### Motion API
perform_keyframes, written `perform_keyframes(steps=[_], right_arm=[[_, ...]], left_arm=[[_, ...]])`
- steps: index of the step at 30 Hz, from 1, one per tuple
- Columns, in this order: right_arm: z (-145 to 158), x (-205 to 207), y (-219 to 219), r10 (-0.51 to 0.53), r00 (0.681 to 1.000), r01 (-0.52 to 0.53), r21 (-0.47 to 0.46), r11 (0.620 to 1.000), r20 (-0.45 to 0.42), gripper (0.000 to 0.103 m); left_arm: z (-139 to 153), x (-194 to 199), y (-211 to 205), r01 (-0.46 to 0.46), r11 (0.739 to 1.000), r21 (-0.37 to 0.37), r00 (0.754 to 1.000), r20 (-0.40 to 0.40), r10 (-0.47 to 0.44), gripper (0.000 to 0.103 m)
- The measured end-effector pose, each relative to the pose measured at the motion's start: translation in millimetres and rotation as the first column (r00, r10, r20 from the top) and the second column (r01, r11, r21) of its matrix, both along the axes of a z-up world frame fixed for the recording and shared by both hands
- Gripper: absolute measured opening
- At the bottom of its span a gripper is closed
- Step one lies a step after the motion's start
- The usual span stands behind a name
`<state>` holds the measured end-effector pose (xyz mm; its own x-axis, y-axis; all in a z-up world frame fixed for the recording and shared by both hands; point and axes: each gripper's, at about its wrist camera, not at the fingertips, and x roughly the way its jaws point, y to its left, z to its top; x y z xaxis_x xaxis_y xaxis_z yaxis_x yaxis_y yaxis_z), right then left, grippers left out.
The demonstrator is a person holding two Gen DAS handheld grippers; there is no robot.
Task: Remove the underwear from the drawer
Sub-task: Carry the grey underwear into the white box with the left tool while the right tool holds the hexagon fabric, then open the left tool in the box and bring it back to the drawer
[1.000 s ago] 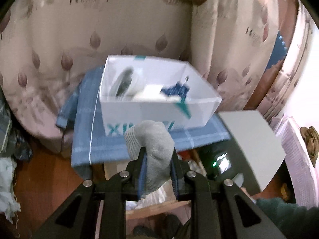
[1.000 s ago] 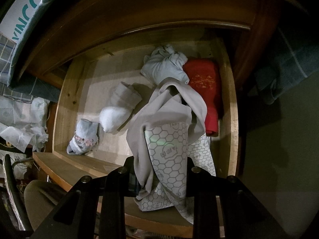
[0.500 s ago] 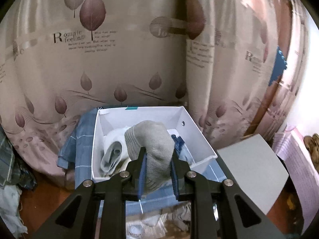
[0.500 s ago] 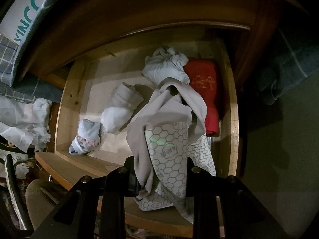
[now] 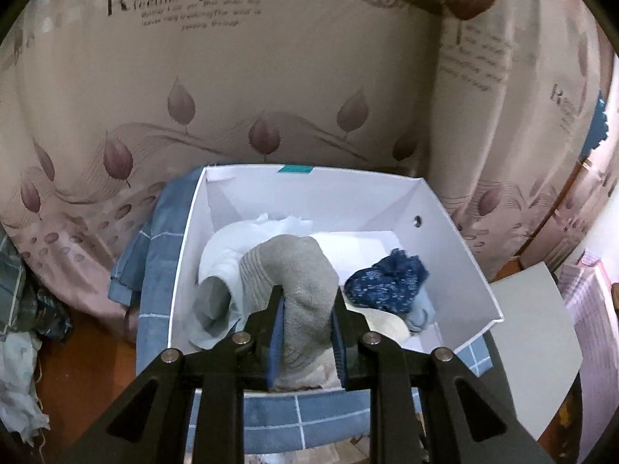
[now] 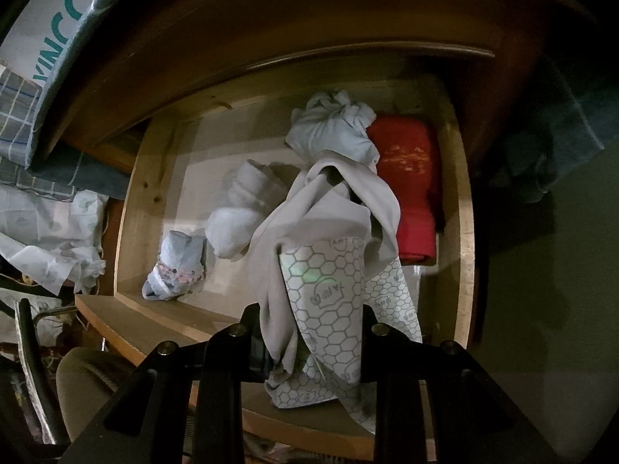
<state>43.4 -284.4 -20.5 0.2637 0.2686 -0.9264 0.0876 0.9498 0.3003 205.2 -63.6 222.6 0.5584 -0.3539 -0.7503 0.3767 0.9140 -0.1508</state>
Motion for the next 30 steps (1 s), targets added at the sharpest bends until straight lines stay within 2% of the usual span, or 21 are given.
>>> perform_keyframes(steps=[11,16,21,22,23,30], right_arm=[[0.0,-0.2,0.8,0.004,1.0,-0.004,0.004,1.0,-0.003,0.024],[0.2,-0.2,1.6,0.005,1.0,-0.005,0.004,1.0,-0.003,0.025],[0.0,-0.1,1.6,0.004,1.0,-0.004,0.002,1.0,-0.003,0.025],[-0.3,-0.2,1.8,0.004,1.0,-0.004,0.001,1.0,-0.002,0.024],[-0.3,-0.2,1.7,0.004,1.0,-0.004,0.001,1.0,-0.002,0.024],[-0.6,-0.5,3.8,0.005,1.0,-0.005,-0.007,1.0,-0.001,0.024]], left_arm=[[-37.2,25.8,-0.3,-0.056,0.998,0.032,0.997,-0.056,0.058,0.022],[-37.8,21.4,0.7,-0.047,0.998,0.034,0.998,-0.048,0.048,0.025],[-34.7,15.5,-3.2,-0.044,0.995,0.085,0.998,-0.035,0.047,0.034],[-33.9,15.4,-3.3,-0.048,0.995,0.089,0.998,-0.036,0.052,0.039],[-32.6,14.1,-2.6,-0.054,0.995,0.088,0.998,-0.037,0.058,0.043],[-11.5,-4.8,5.7,-0.05,0.997,0.066,0.999,0.013,0.049,0.052]])
